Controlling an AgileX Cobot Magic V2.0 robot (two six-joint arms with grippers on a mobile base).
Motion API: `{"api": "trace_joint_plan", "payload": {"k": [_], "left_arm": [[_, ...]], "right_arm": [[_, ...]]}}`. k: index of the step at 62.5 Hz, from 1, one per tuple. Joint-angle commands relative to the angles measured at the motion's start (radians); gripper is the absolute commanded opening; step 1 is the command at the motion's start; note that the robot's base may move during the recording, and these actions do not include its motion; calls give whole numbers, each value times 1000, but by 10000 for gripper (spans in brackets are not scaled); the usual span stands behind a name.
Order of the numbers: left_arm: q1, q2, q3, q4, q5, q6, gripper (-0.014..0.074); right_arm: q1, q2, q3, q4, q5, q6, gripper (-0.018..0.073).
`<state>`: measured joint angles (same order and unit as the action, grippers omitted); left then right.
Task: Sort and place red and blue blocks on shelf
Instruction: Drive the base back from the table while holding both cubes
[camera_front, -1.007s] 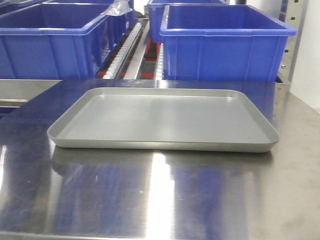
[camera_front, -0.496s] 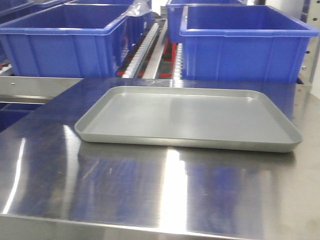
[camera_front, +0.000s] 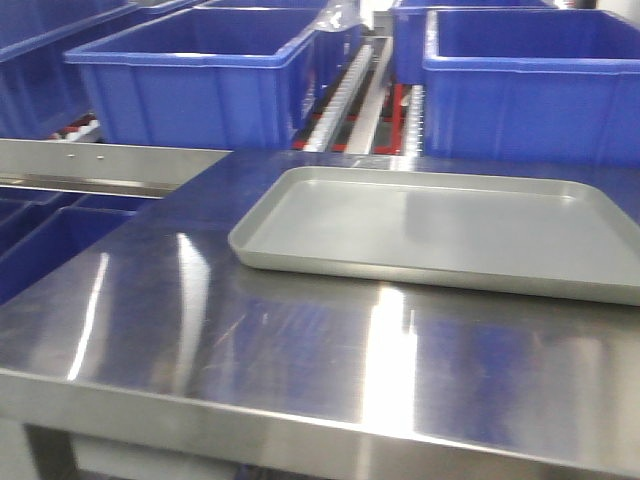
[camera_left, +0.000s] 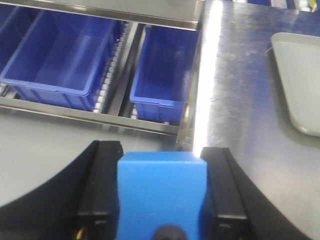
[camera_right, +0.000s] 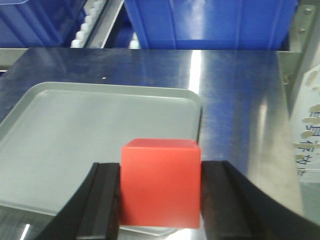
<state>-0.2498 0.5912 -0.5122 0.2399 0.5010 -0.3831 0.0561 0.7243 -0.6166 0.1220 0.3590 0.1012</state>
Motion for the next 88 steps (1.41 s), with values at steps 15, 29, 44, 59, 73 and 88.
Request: {"api": "trace_joint_plan", "payload": {"k": [15,29,44,59,73,88], "left_arm": [[-2,-1,-26,11,-74,2,123],[-2,-1,-26,11,-74,2,123],[-2,-1,-26,11,-74,2,123],[-2,-1,-26,11,-74,2,123],[-2,-1,-26,11,-74,2,123],[-2,-1,-26,11,-74,2,123]], "right_arm": [[-7,-7,-27,-7,-85,-8,48],[-7,-7,-27,-7,-85,-8,48],[-7,-7,-27,-7,-85,-8,48],[-7,-7,-27,-7,-85,-8,48],[-7,-7,-27,-7,-85,-8,48],[-7,-7,-27,-7,-85,-8,48]]}}
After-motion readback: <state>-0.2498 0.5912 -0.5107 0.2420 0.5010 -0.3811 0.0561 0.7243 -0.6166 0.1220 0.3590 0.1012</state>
